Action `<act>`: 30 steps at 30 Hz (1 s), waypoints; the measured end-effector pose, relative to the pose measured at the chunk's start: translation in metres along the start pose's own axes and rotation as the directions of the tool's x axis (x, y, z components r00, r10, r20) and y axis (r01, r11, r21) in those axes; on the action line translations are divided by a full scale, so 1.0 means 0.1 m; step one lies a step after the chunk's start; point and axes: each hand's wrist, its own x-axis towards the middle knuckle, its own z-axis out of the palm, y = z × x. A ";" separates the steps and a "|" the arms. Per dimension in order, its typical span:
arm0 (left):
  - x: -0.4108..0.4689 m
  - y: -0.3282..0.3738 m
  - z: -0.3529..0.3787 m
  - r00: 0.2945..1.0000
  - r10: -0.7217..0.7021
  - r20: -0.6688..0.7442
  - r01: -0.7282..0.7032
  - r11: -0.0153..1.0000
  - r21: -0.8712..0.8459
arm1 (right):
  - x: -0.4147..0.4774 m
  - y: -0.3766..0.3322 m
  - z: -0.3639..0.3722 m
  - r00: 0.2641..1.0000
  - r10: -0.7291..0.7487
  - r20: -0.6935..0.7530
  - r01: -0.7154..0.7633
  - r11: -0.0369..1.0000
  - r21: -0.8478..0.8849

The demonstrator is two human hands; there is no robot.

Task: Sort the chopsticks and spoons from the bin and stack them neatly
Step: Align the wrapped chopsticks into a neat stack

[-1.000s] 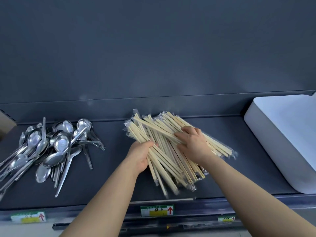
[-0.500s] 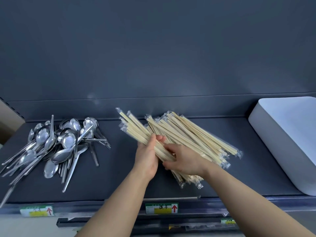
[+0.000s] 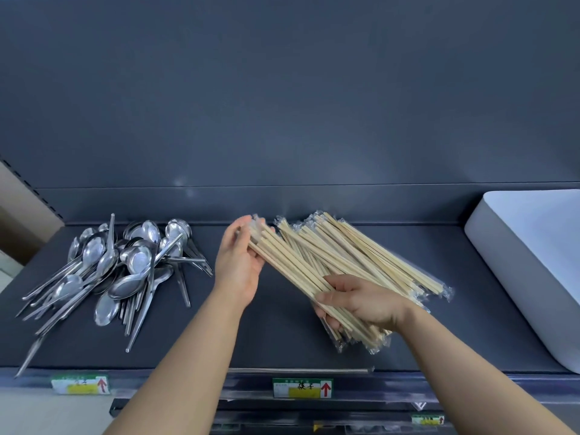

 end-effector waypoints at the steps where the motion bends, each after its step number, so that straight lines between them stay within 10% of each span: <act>1: -0.02 -0.01 0.00 1.000 0.003 0.007 -0.004 1.000 0.017 | 0.01 0.02 0.00 1.000 -0.011 0.011 0.011 0.999 0.033; 11: -0.07 0.05 0.12 0.965 -0.069 0.253 0.052 0.996 0.074 | 0.11 0.02 0.06 0.996 -0.072 0.056 0.050 0.944 0.327; 16: -0.03 0.01 0.23 0.975 -0.169 0.146 0.188 0.974 -0.123 | 0.09 -0.15 0.06 0.993 -0.093 0.070 0.071 0.961 0.268; 24: 0.16 0.14 0.08 0.990 -0.086 -0.108 0.039 0.924 -0.379 | 0.05 -0.05 -0.05 0.909 0.080 -0.410 0.190 0.795 0.576; 30: 0.04 0.01 0.24 0.976 -0.115 -0.184 0.044 0.934 -0.355 | 0.07 -0.20 0.11 0.812 0.061 -0.580 0.137 0.947 0.292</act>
